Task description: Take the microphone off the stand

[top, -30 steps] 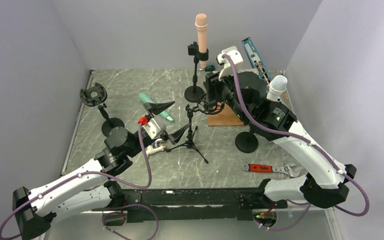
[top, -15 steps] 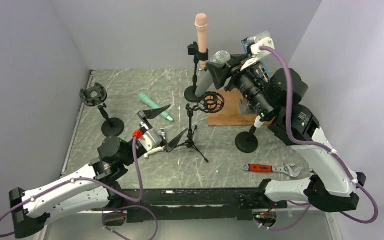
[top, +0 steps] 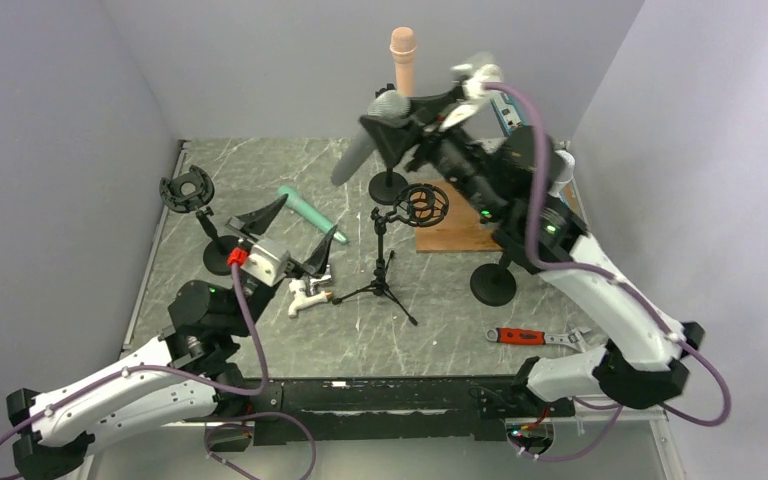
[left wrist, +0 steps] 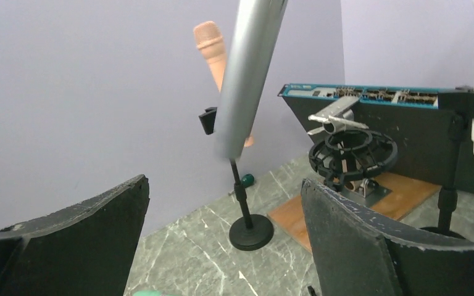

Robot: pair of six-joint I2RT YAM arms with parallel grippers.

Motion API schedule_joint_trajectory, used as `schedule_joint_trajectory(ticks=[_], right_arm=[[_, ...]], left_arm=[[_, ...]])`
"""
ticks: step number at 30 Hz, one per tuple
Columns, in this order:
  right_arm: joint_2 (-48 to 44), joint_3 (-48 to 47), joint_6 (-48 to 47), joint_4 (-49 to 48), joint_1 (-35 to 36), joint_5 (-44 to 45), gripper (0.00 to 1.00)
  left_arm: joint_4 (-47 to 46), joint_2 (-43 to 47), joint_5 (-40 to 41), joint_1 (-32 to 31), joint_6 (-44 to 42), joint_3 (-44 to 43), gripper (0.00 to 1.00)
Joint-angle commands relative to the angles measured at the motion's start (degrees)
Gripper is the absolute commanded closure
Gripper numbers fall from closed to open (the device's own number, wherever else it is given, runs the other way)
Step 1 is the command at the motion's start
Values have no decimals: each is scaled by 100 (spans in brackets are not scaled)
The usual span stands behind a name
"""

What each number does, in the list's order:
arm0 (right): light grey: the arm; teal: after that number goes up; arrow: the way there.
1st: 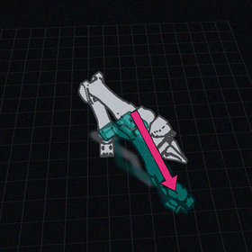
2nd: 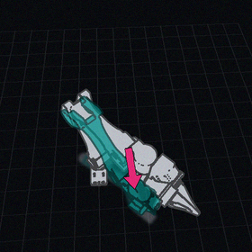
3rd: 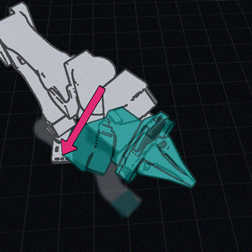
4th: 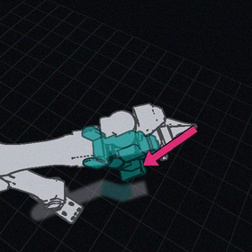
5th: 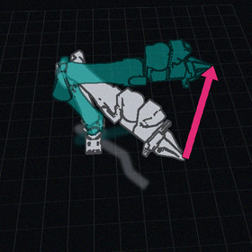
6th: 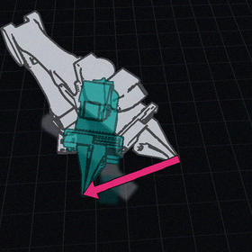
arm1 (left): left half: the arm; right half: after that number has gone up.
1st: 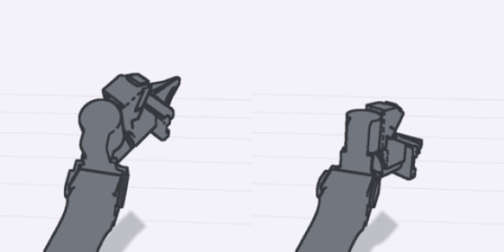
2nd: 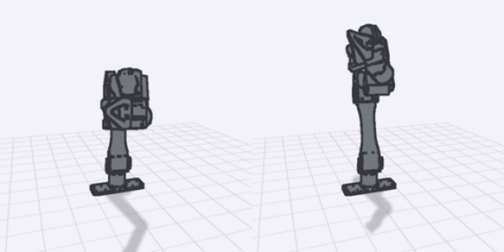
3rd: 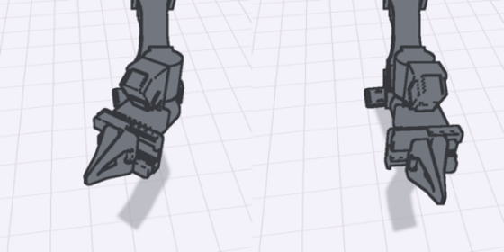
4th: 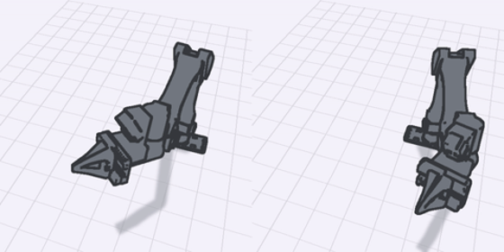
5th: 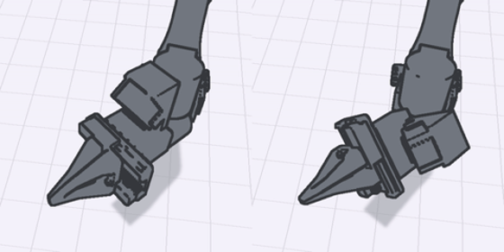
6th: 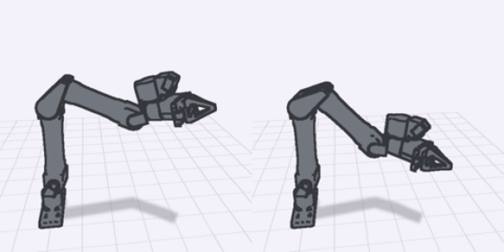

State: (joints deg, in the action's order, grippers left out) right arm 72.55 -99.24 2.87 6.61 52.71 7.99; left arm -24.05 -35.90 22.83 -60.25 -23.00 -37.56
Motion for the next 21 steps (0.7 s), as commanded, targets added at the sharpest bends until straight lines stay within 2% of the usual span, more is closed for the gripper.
schedule_joint_trajectory(ticks=[1, 4, 8, 11, 14, 16, 21], right_arm=[[821, -333, 484, -55, 13, -729, 100], [1222, -591, 688, 173, 83, -993, 100], [1409, -732, 955, 469, 147, -1311, 100], [1451, -710, 1061, 628, 242, -1421, 100], [1296, -423, 1122, 521, 331, -1385, 100], [1152, -228, 1170, 402, 352, -1326, 100], [953, 61, 1306, 120, 354, -1338, 100]], left_arm=[[206, 183, 229, -22, 290, -342, 4], [438, 42, 275, -22, 428, -481, 6], [250, -231, 888, -22, 185, -489, 1], [450, -535, 1217, -24, 179, -693, 1], [866, -806, 1463, -22, 346, -957, 12], [1087, -953, 1532, -22, 456, -1071, 25], [1092, -1070, 1418, -14, 538, -1037, 41]])
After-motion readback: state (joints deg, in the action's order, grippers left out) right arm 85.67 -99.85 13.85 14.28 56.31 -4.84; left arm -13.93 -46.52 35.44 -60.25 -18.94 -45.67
